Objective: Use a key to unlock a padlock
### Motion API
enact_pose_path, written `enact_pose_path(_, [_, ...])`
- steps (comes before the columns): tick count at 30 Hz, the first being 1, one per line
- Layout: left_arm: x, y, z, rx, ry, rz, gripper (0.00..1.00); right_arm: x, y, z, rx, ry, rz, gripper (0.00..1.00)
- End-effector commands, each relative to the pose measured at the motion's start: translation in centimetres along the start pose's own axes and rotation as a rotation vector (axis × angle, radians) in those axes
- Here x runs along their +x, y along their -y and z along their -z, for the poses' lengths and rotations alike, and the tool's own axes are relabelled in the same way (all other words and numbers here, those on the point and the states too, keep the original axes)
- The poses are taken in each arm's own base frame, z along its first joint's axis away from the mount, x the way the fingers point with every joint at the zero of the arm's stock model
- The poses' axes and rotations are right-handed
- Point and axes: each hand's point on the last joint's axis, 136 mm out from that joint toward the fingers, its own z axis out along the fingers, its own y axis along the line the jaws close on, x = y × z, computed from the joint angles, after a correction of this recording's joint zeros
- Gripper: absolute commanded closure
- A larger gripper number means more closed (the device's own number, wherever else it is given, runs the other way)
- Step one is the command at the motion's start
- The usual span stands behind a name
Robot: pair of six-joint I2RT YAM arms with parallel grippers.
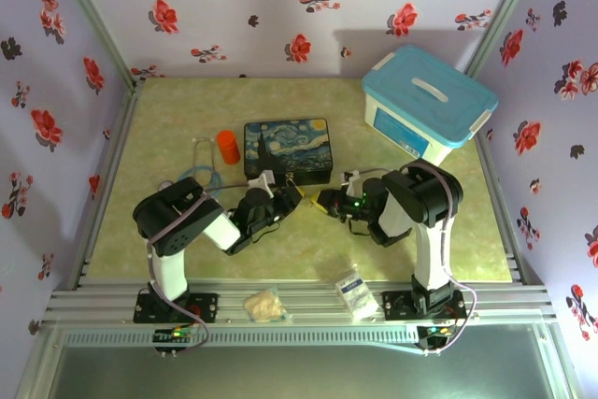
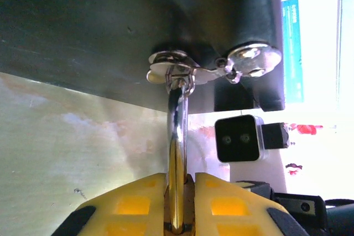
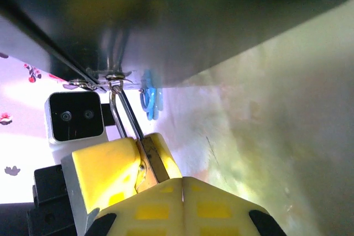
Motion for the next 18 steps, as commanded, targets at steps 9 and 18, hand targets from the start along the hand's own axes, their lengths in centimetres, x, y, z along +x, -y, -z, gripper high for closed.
enact_pose_path(9, [0.5, -2.6, 0.8, -0.24, -0.041, -0.142, 0.76, -0.2, 1.8, 1.3, 0.082, 0.072, 0.034, 1.0])
enact_pose_path(18, [-0.5, -2.4, 2.6, -0.285, 0.008, -0.183, 0.5, -0.4, -0.9, 1.4, 0.033, 0.099, 0.114, 1.0])
